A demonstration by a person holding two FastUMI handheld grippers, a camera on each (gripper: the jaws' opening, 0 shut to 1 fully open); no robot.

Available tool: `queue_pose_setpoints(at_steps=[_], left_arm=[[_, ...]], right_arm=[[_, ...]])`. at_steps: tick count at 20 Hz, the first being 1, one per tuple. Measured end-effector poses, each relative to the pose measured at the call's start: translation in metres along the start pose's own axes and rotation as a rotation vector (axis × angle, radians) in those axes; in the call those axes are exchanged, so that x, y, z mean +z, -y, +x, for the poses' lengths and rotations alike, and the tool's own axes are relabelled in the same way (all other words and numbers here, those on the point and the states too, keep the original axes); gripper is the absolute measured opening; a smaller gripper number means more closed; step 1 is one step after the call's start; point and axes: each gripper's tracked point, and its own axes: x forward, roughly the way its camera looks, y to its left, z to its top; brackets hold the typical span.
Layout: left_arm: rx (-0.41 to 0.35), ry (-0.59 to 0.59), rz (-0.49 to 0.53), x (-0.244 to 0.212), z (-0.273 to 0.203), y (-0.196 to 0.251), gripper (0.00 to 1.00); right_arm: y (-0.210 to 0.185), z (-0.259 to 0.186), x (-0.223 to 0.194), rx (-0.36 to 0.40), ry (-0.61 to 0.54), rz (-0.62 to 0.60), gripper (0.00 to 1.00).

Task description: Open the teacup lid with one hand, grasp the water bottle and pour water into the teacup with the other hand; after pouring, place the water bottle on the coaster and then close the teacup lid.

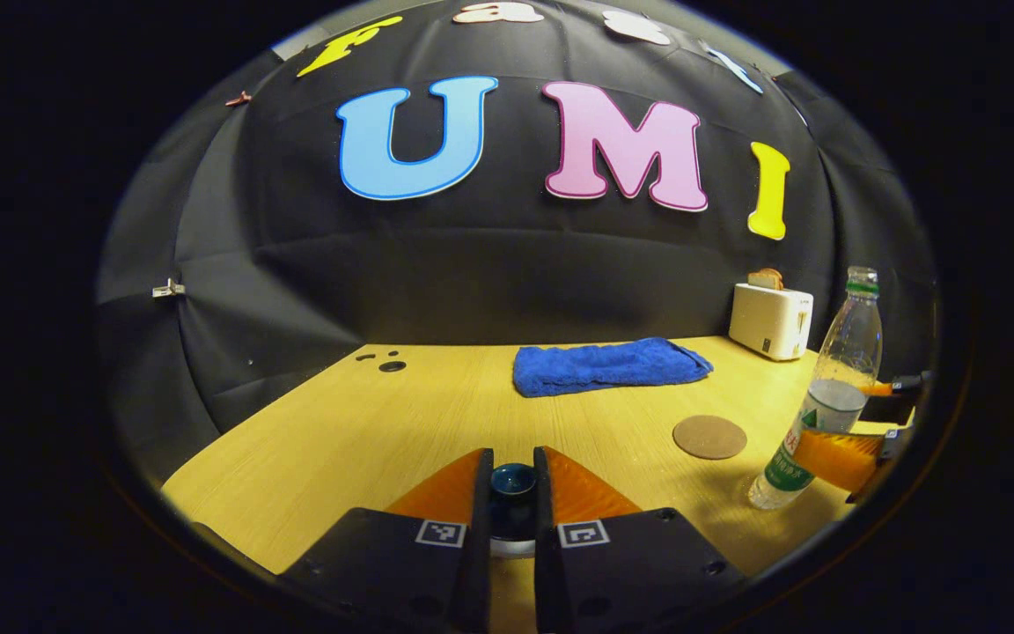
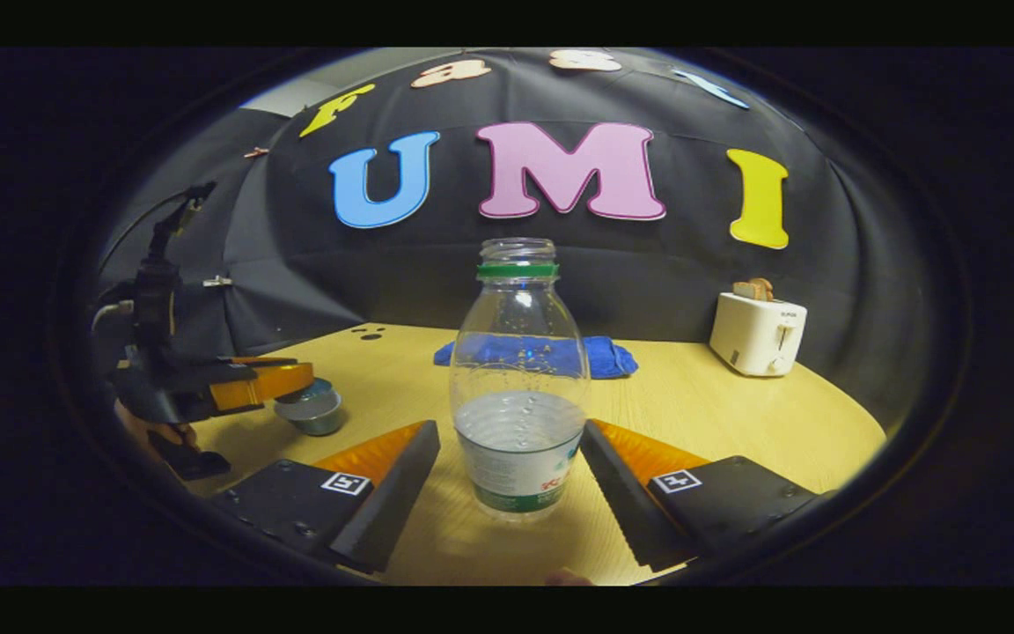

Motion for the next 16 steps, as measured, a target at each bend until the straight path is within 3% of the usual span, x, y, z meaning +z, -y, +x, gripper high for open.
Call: queue_pose_setpoints(at_steps=[1, 2, 8, 10, 11, 16], left_arm=[[0.001, 0.002, -0.006, 0.002, -0.003, -0.001, 0.24], [0.004, 0.003, -0.008, 0.004, -0.006, -0.002, 0.2], [0.014, -0.006, 0.001, 0.005, -0.019, -0.014, 0.24], [0.019, -0.012, -0.002, 0.003, -0.022, -0.017, 0.24], [0.023, -0.014, -0.002, 0.001, -0.024, -0.019, 0.24], [0.046, -0.023, -0.029, -0.005, -0.034, -0.031, 0.24]], right_arm=[[0.001, 0.004, -0.001, -0.006, 0.007, 0.004, 0.99], [0.002, 0.007, -0.002, -0.012, 0.008, 0.01, 0.99], [-0.001, 0.026, -0.008, -0.024, 0.013, 0.011, 1.0], [0.003, 0.029, -0.008, -0.034, 0.014, 0.005, 0.92], [0.002, 0.031, -0.007, -0.033, 0.009, 0.002, 0.81], [-0.002, 0.036, -0.006, -0.03, -0.022, -0.061, 0.77]])
